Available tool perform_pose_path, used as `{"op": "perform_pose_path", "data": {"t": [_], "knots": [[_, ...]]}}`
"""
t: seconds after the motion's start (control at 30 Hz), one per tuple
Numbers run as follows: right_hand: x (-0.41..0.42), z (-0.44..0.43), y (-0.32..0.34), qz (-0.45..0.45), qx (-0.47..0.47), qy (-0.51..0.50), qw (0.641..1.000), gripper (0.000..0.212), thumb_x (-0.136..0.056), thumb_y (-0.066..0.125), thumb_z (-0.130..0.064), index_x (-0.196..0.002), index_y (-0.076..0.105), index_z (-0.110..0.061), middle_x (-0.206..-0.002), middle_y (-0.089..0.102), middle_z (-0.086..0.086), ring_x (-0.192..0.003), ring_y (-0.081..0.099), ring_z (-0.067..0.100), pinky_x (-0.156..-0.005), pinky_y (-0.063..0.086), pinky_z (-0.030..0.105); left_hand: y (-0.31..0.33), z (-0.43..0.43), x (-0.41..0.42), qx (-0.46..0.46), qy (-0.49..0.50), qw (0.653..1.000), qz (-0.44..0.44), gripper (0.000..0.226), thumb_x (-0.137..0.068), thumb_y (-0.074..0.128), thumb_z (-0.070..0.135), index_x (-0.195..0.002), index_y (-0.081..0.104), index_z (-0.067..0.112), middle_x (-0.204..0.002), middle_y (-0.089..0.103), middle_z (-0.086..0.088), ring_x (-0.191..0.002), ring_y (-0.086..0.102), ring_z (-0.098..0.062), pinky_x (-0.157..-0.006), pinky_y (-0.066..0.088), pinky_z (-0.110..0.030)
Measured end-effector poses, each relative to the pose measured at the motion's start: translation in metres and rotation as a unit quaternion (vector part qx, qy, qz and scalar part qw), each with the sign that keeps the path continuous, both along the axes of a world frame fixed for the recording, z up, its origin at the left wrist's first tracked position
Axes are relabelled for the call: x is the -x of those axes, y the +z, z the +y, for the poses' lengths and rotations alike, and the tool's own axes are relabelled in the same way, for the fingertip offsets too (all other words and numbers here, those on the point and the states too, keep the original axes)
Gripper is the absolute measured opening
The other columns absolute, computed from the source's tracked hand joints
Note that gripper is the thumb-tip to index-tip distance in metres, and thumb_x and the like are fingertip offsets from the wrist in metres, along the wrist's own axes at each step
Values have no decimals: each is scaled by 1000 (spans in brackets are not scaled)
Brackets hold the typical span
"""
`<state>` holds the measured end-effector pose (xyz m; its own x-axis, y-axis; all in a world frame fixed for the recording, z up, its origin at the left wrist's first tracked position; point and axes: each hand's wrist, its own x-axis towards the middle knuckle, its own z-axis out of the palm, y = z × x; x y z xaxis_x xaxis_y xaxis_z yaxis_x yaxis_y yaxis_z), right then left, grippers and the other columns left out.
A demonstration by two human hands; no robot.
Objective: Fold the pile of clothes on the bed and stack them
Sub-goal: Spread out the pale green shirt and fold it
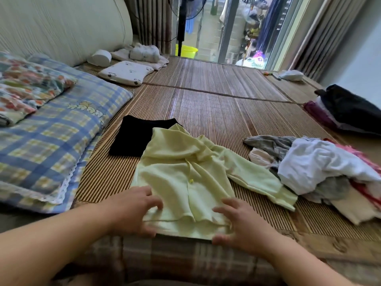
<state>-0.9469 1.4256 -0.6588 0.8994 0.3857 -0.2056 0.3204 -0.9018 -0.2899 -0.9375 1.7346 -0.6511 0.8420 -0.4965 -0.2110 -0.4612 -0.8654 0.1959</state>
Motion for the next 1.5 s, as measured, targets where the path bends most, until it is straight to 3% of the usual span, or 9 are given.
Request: {"op": "perform_pose_path", "data": {"t": [0.2,0.47,0.6,0.7,0.87,1.1,1.2,1.37,1.5], "knots": [[21,-9,-2,-79,-132,-193,969,43,-84,60,-12,-125,63,-25,-109,52,-5,-101,53,15,-85,36,17,5,9,10,54,87,993,-57,8,-89,59,37,-95,64,40,-89,52,22,-86,54,0,-70,40,-17],[39,-37,19,-170,-142,-169,960,9,-82,72,-24,-90,77,-24,-88,60,-9,-81,61,13,-73,47,29,30,50,33,4,70,991,-112,22,-76,59,34,-62,43,32,-70,51,14,-66,48,0,-58,39,-19],[43,-39,11,-121,6,-115,986,24,-85,62,-41,-105,69,-30,-110,52,-11,-106,52,11,-86,44,24,21,50,40,-120,63,988,-72,9,-80,51,44,-84,49,37,-89,48,19,-82,47,2,-65,37,-19],[39,-22,6,-164,43,-30,985,51,-85,59,-35,-134,48,-37,-136,43,-8,-128,37,17,-105,37,33,12,23,41,-102,37,988,-112,42,-78,51,49,-119,43,44,-114,44,16,-108,44,-6,-84,41,-22],[26,23,5,-197,57,154,966,39,-89,54,-23,-127,57,-29,-128,58,5,-116,53,26,-97,46,40,6,-36,38,-60,-84,983,-149,36,-88,47,42,-124,51,39,-128,50,11,-110,49,-14,-85,44,-29],[15,35,16,-75,-280,-142,946,47,-96,44,-51,-81,69,-15,-70,68,1,-67,61,16,-64,46,35,2,-49,38,119,67,978,-157,33,-93,44,56,-105,69,38,-98,64,16,-87,61,-6,-70,47,-25],[18,36,23,-93,-283,-106,949,42,-95,46,-50,-86,69,-17,-73,68,-7,-65,58,8,-65,48,34,0,-59,47,94,35,990,-102,44,-84,43,68,-108,67,41,-107,60,23,-93,59,-1,-76,51,-26],[27,36,16,20,-48,56,997,35,-86,52,-46,-117,66,-36,-133,56,-13,-119,50,8,-104,42,34,0,-51,45,73,79,988,-107,30,-85,46,52,-93,68,33,-90,58,17,-78,56,-2,-66,51,-25],[2,1,11,-81,-211,-191,955,27,-91,54,-33,-113,68,-25,-115,66,-1,-99,60,12,-90,50,35,0,-49,29,97,120,982,-109,18,-86,52,48,-92,64,36,-89,53,19,-82,55,0,-71,49,-23]]}}
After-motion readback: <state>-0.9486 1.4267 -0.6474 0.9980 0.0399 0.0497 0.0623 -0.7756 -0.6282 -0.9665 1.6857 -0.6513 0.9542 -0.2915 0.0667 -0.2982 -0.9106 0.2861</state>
